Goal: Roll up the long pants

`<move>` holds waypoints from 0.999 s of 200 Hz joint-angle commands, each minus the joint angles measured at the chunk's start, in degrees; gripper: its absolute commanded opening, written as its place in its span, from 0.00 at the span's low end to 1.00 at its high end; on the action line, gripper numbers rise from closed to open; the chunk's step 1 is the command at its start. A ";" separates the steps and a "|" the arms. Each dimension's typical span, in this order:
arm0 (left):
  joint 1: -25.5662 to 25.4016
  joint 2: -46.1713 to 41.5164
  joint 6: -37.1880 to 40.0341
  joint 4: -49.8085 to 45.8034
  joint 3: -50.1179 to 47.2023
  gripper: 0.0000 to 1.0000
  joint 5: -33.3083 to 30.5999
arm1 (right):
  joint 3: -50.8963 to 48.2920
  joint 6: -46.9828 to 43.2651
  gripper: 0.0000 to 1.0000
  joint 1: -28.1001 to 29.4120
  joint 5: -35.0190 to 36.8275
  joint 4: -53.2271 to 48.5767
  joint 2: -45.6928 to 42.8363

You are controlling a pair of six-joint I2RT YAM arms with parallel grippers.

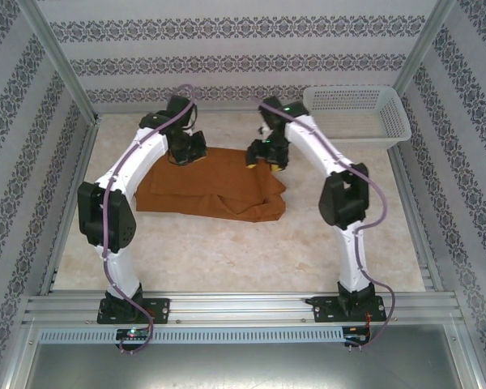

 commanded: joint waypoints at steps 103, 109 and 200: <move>4.74 12.92 4.01 -3.69 2.81 0.00 -2.39 | -35.99 -4.06 0.76 -16.32 -3.23 17.78 -9.63; 4.84 13.04 3.84 -3.13 2.23 0.00 -2.43 | -36.15 -4.10 0.76 -16.84 -4.09 18.59 -9.36; 5.28 15.15 1.58 0.64 -4.60 0.00 -4.89 | -37.83 0.97 0.77 -19.40 -24.05 32.57 -2.59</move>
